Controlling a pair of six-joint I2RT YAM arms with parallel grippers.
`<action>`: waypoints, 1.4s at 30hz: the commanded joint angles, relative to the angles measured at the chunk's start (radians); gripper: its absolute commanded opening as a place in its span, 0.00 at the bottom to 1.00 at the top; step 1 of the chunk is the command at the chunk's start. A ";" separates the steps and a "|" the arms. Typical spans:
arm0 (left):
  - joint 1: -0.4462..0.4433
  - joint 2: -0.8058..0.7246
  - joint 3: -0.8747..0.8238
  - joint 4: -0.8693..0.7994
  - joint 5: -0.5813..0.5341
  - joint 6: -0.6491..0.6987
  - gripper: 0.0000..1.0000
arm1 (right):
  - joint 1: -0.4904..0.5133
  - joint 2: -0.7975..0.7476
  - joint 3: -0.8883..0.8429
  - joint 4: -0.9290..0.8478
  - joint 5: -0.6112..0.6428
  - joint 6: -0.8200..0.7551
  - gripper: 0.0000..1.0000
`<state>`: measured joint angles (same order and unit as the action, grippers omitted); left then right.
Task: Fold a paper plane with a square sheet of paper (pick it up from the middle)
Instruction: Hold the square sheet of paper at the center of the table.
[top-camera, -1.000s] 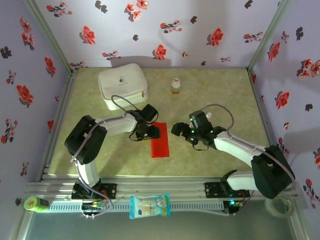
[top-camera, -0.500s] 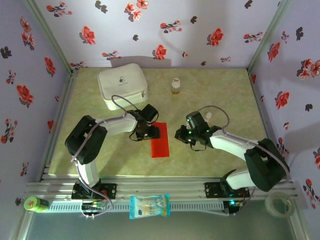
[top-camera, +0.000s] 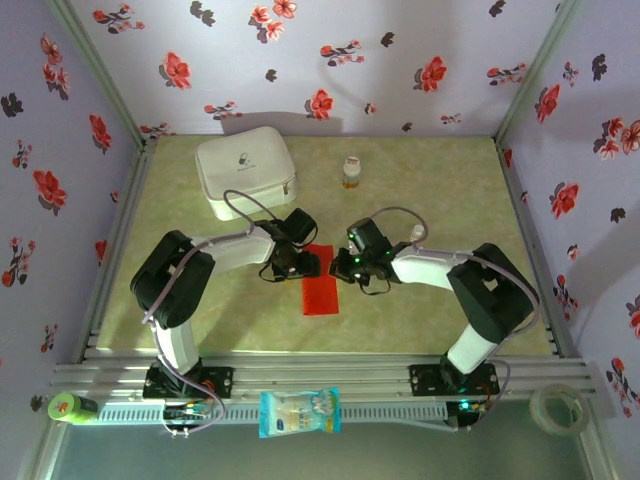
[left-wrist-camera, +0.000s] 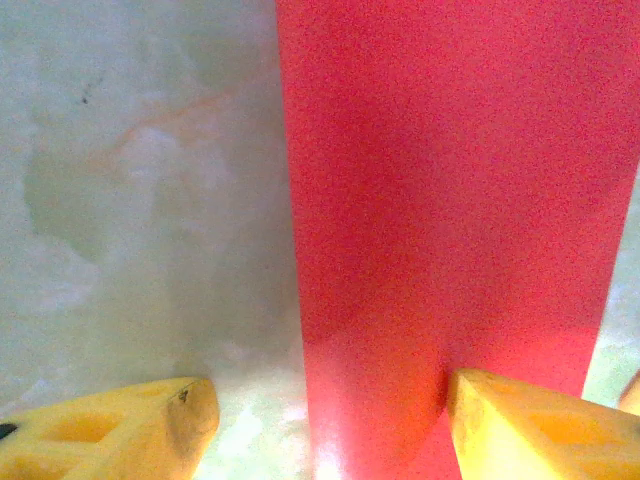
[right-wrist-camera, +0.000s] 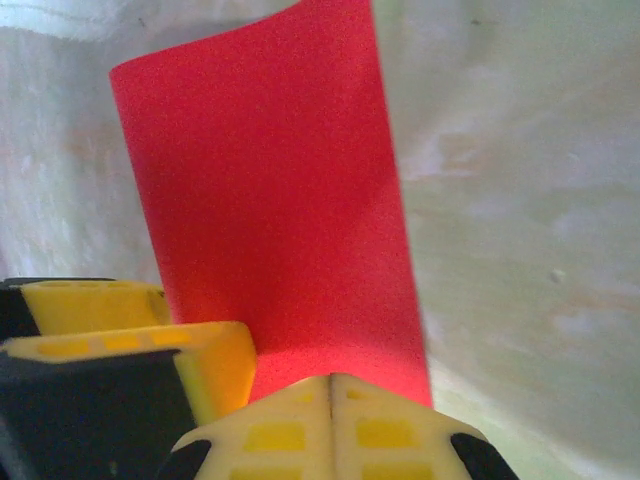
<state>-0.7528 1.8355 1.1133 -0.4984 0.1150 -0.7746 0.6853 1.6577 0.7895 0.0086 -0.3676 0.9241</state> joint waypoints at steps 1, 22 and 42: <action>-0.006 0.123 -0.052 0.061 -0.036 0.012 0.66 | 0.011 0.040 0.034 0.026 -0.016 0.017 0.00; 0.001 -0.054 -0.059 0.065 -0.030 -0.016 0.68 | 0.021 0.116 0.002 -0.190 0.109 -0.102 0.00; 0.082 -0.303 -0.295 0.505 0.300 -0.131 0.00 | 0.011 0.151 0.081 -0.254 0.101 -0.141 0.00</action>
<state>-0.6777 1.5047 0.8364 -0.1310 0.3058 -0.8749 0.7006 1.7657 0.9009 -0.1356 -0.3347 0.7853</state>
